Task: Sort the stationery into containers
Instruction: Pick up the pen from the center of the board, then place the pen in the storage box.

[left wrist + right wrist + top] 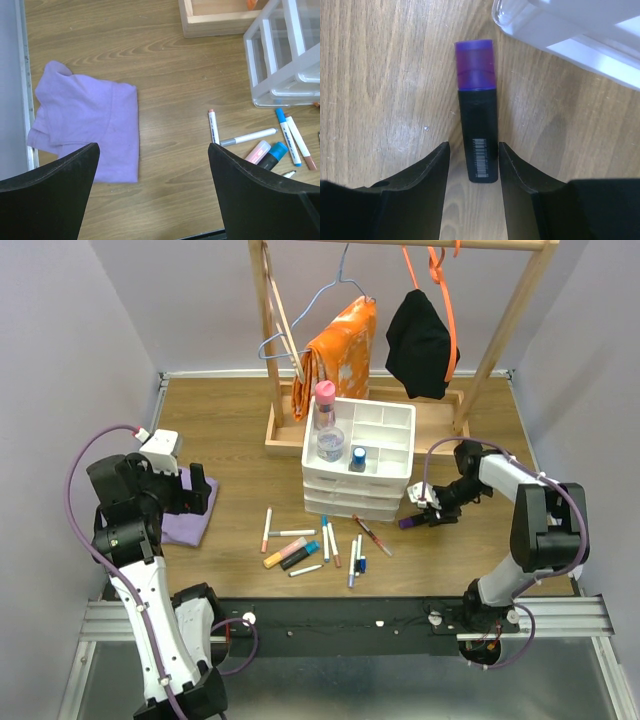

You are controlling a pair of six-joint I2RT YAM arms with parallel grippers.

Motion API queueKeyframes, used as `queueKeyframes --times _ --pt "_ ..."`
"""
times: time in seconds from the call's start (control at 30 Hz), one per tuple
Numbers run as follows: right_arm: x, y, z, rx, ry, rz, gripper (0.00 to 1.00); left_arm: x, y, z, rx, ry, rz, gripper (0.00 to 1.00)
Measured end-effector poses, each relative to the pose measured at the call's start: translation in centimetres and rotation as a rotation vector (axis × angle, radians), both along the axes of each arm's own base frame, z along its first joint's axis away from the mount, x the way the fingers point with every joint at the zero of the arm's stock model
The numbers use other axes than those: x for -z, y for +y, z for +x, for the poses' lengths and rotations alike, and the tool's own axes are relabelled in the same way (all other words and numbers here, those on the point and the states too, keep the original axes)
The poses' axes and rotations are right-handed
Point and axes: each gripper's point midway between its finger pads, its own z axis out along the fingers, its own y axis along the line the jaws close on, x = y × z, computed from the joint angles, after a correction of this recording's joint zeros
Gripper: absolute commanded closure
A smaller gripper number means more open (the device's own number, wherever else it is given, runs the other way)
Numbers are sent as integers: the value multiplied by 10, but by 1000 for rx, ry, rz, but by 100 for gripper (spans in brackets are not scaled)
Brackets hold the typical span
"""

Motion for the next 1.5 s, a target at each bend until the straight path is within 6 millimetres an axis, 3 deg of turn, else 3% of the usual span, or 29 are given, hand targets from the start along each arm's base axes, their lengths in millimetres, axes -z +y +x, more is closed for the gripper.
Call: queueKeyframes --times 0.13,0.23,0.27,0.37,0.47,0.6,0.77,0.93,1.07,1.17,1.33,1.5 --pt "8 0 -1 -1 37 0 52 0 4 1 -16 5 -6 1" --pt "9 0 -1 -2 55 -2 67 -1 6 2 -27 7 -10 1" --pt "10 -1 -3 -2 67 -4 77 -1 6 2 -29 7 -12 1" --pt "10 -1 -6 -3 77 -6 85 -2 6 3 -31 4 -14 1" --pt "9 -2 -7 -4 74 -10 87 -2 6 3 -32 5 -19 1" --pt "0 -8 -29 3 88 -39 89 -4 4 3 -21 -1 -26 1" --pt "-55 -7 -51 -20 -32 -31 91 -9 0 5 -5 -29 -39 1" --pt "-150 11 -46 25 -292 88 92 -9 -3 12 12 -56 -68 1" --pt "-229 29 -28 123 -373 235 94 -11 -4 21 23 -74 -91 1" --pt "-265 38 -9 224 -362 331 95 -15 -3 30 28 -95 -101 1" --pt "-322 49 25 357 -386 464 95 -14 -2 39 29 -115 -120 1" --pt "-349 74 54 380 -355 516 95 -8 -2 43 22 -119 -146 1"
